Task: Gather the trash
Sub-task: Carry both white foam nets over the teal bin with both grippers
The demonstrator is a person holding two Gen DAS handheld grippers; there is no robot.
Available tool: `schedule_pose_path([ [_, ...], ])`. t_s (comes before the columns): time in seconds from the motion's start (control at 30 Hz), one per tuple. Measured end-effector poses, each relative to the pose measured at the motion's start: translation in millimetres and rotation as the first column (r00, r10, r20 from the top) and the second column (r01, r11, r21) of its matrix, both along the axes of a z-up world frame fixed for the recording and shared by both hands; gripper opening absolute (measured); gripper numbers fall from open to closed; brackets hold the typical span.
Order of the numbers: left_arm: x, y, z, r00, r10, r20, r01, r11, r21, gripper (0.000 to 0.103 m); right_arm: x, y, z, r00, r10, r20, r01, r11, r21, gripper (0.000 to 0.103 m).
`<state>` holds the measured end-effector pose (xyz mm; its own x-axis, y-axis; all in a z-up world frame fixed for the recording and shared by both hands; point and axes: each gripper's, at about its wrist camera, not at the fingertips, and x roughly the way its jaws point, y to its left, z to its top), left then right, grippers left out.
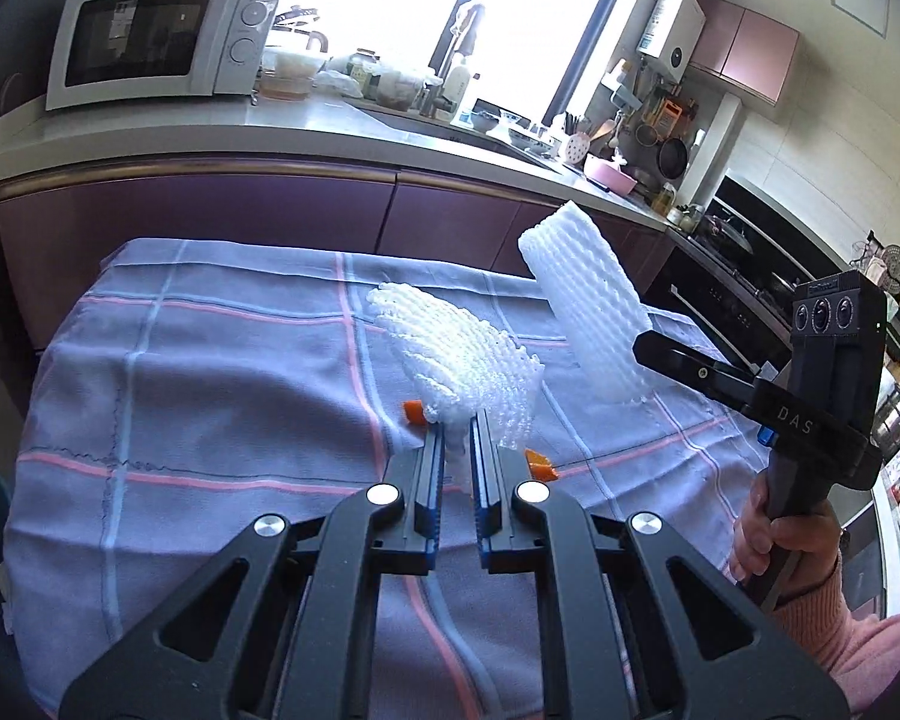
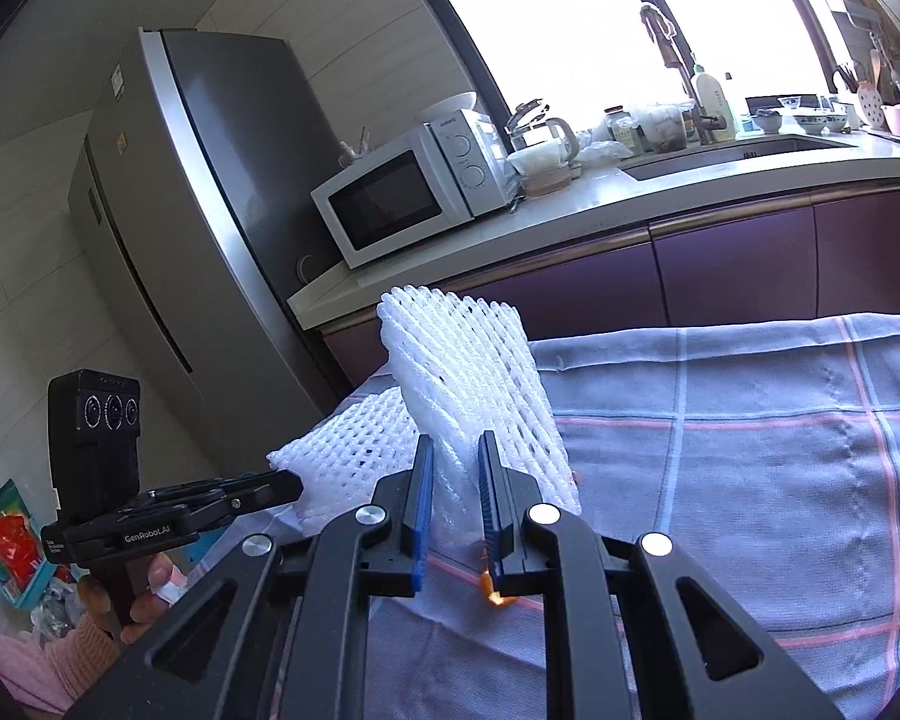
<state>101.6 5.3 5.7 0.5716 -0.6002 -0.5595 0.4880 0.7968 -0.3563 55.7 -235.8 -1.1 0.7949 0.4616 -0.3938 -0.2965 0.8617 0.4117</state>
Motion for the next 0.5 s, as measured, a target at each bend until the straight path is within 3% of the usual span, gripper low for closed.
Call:
schedule_pose_path([
  [0.5,-40,94,-13,0.988,0.150,-0.028,-0.151,0.988,-0.019,0.009,5,74,-3,0.984,0.178,-0.024,-0.179,0.984,-0.001,0.013],
])
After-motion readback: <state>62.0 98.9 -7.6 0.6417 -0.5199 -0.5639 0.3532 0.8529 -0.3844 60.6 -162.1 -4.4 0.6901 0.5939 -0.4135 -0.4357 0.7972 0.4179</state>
